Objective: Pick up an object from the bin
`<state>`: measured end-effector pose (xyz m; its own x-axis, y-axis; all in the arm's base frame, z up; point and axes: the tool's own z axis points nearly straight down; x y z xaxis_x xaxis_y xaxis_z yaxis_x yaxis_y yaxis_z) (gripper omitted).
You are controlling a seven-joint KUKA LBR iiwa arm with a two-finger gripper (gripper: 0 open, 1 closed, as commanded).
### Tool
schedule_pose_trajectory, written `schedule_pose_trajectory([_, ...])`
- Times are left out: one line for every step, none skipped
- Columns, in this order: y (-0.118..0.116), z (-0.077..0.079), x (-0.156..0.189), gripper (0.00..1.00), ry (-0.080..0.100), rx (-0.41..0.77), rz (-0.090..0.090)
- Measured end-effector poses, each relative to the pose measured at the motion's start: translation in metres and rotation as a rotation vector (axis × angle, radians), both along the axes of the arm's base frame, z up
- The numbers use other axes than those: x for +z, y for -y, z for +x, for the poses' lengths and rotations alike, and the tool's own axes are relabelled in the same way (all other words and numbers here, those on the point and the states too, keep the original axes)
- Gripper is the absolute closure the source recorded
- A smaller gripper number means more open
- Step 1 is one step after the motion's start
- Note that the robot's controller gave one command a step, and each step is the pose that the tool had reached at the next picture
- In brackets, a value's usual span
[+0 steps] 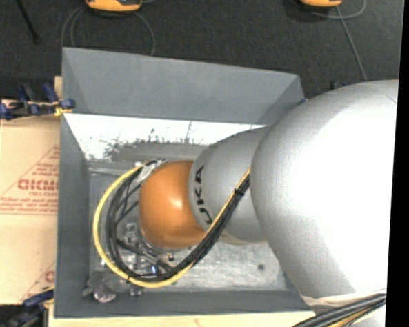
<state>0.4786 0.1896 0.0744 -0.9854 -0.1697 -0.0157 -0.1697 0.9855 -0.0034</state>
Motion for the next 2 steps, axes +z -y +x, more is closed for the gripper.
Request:
schedule_pose_trajectory([-0.002,0.004,0.002,1.00,0.015,-0.006,0.008])
schedule_pose_trajectory([0.000,0.005,0.031,1.00,-0.012,-0.012,0.001])
